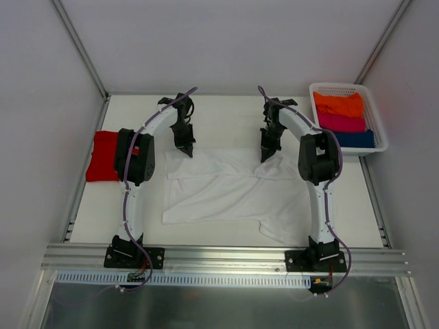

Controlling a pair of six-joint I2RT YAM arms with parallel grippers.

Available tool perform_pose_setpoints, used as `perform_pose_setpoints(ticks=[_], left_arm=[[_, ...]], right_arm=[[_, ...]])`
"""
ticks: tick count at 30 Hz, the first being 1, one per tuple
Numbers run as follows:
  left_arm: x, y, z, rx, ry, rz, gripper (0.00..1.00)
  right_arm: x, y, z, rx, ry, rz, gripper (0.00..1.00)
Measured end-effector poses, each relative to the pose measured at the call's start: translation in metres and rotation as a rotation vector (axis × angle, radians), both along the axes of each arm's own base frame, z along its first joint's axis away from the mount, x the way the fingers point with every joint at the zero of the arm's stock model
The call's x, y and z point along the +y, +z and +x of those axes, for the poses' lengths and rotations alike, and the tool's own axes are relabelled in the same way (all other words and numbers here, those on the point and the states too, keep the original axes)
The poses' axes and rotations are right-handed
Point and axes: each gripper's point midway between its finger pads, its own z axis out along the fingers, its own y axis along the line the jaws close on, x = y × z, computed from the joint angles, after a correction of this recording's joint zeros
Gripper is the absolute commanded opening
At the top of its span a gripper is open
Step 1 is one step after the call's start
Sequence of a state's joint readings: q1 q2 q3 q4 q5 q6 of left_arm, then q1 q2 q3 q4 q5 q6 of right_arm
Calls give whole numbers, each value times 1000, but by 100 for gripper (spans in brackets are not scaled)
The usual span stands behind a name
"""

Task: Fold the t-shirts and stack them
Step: Fold the flattened tshirt in 1/3 of the way

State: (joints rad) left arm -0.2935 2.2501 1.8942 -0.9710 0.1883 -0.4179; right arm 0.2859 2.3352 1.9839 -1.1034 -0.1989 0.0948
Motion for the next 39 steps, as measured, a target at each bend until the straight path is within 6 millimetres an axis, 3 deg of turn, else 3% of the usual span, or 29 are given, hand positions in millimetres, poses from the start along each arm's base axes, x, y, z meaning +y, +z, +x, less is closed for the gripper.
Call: perform_pose_setpoints(ticks=[4,8,13,17,20,28,32,39], left_arm=[[-1,-1,0,6,0,-8,0],[1,-1,0,7,2,-11,0],[2,-1,-1,10,-5,-10,0],[2,-2,-2,13,-10,-12,0],[0,-2,-3,15,-15,-20,0],[1,-7,-10,36,-41,-24,0],[2,-7,-11,36,-47,-24,0],[2,-7,-11,36,-48,-24,0]], right_arm=[[-2,-9,-11,38,2,-2,5],[-8,-9,-37,97,1,-10,4],[-16,23,-64,90,0,-8,4],[-18,60,-69,13,0,11,4],[-18,77,-73,-17,-1,20,4],[-16,66,-87,14,29,-22,3],[-7,61,-77,-5,31,-18,3],[24,53,-12,-102,6,41,3]])
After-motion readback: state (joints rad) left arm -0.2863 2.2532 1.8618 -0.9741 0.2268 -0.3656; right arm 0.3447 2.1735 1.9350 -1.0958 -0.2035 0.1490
